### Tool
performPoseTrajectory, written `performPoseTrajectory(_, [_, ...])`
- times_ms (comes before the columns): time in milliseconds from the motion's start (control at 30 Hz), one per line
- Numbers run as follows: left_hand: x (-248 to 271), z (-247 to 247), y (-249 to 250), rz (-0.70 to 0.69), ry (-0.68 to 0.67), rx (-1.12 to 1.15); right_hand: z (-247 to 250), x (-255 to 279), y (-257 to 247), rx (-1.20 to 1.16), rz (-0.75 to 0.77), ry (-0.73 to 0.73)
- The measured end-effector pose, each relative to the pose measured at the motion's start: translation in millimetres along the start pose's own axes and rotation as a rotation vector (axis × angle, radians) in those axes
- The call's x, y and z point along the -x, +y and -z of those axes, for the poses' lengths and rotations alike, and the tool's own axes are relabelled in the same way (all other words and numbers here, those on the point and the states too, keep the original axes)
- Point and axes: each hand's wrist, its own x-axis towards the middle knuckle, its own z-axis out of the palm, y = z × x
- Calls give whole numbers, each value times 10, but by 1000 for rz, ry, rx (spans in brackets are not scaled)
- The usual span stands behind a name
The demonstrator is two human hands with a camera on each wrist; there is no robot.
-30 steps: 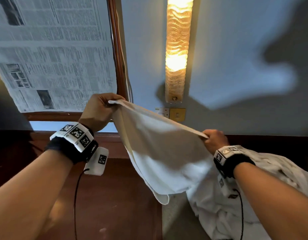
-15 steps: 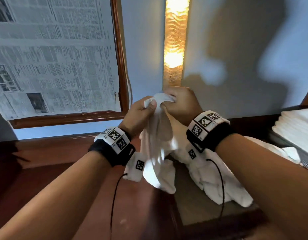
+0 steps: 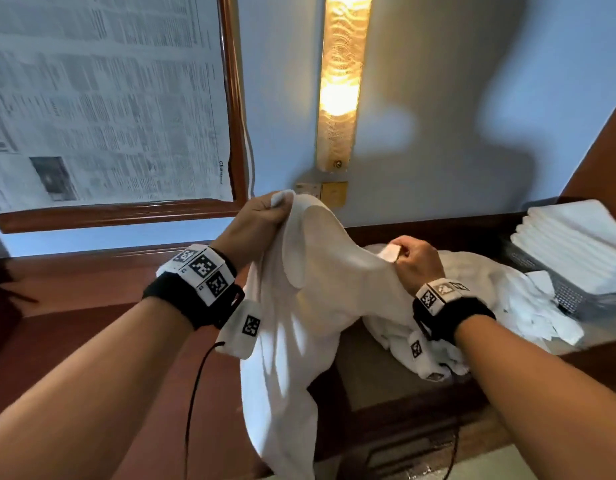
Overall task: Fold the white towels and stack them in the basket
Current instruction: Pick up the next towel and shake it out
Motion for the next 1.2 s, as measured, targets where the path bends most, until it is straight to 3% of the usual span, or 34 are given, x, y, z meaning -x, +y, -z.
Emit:
performPoseTrajectory(200, [-72,-475,-8,4,6,101,214,-220,-875,-201,429,16])
performPoseTrajectory(300, [-164,-731,3,87,-75,170,378,-336,-965,-192,510,30])
performPoseTrajectory(433, [-351,-893,-2,10,-68,34,520,-359,-632,-182,475,-62])
performPoseTrajectory(600, [-582,-917,44,-50,31,-45,294,-349,-334,-95,449,-152])
performPoseTrajectory(733, [-643,-659,131,-21,205,-5,7,-434,285,-37,215,-317])
performPoseTrajectory(833, [-514,-452,176,-3,217,78,-206,-424,820,78,26,-447])
performPoseTrajectory(900, [-379,-415,113,35,233,75,-280,-443,800,62,-8,-434])
performPoseTrajectory(1033, [-141,-472,-69,105,236,102,-287,-507,1,-213,248,-354])
performPoseTrajectory(1100, [-24,-491,-83,111,215,161,-174,-520,-518,-360,475,-286])
performPoseTrajectory(1200, [160,-525,-49,83,187,236,25,-490,-1143,-321,695,-244])
